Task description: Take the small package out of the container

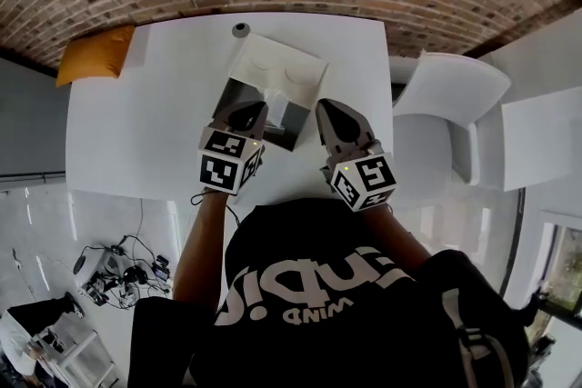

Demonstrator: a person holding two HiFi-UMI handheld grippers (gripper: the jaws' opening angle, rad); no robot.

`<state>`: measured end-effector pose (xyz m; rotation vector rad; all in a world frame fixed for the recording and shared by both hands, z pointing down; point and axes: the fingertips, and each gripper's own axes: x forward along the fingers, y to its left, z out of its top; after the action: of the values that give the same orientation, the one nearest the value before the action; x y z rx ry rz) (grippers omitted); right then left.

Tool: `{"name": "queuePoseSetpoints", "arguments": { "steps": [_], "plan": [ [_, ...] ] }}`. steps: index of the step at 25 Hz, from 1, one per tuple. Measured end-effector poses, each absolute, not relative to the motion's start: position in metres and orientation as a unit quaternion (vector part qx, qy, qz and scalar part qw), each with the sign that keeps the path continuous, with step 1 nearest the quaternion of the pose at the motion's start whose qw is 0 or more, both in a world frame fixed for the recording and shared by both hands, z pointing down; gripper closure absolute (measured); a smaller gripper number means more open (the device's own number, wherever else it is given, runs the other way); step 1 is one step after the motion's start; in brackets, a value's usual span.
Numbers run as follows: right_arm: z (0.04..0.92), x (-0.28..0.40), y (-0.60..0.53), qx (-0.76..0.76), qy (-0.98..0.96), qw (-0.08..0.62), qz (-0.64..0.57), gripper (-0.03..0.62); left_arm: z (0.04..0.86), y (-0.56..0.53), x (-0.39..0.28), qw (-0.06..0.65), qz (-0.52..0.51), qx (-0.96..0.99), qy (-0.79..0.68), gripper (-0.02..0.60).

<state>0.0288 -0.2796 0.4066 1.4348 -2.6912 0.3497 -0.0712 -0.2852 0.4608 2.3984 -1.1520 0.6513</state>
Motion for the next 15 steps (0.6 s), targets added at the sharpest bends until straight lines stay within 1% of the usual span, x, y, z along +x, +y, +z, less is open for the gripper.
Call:
{"name": "queuePoseSetpoints", "arguments": {
  "steps": [15],
  "plan": [
    [0.400, 0.018, -0.255, 0.462, -0.880, 0.032, 0.102, 0.595, 0.403, -0.260, -0.098, 0.116, 0.089, 0.854, -0.500, 0.572]
  ]
}}
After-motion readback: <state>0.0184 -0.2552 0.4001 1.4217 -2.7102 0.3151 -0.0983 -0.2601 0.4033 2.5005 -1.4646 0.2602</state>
